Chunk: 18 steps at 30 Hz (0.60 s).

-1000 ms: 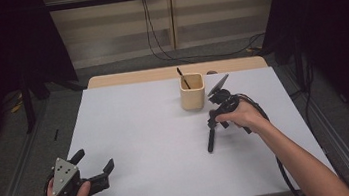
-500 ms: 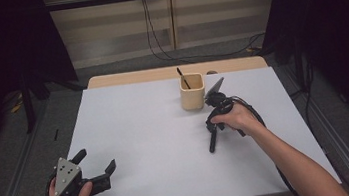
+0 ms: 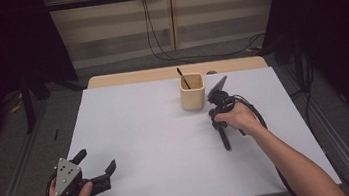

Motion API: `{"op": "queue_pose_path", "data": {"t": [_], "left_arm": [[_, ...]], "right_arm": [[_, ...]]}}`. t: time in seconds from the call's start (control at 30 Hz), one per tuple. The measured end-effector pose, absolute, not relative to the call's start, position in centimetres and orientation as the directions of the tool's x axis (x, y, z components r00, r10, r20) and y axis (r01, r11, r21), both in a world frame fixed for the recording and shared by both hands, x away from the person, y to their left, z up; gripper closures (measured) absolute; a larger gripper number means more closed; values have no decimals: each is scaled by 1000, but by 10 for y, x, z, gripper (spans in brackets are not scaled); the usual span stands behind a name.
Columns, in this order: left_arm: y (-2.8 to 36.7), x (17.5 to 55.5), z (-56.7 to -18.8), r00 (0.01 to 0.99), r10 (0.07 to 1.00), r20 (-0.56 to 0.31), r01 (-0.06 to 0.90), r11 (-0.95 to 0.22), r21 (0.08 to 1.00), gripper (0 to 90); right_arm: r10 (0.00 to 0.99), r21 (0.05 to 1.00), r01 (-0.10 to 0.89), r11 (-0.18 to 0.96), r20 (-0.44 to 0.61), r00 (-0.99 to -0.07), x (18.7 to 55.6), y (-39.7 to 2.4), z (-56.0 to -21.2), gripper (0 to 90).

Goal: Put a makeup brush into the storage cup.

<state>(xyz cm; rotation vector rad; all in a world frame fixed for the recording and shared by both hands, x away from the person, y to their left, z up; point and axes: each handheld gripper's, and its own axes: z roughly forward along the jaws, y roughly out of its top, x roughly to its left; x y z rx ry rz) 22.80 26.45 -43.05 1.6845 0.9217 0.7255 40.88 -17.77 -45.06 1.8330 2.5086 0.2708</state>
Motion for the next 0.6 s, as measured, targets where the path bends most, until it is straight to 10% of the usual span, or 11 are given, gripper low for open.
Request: {"op": "queue_pose_path", "data": {"t": [0.6], "left_arm": [[267,229,-431,510,860,15,235,-156,959,25]], "right_arm": [[946,203,942,266,134,-295,404,-189,-448,720]]}}
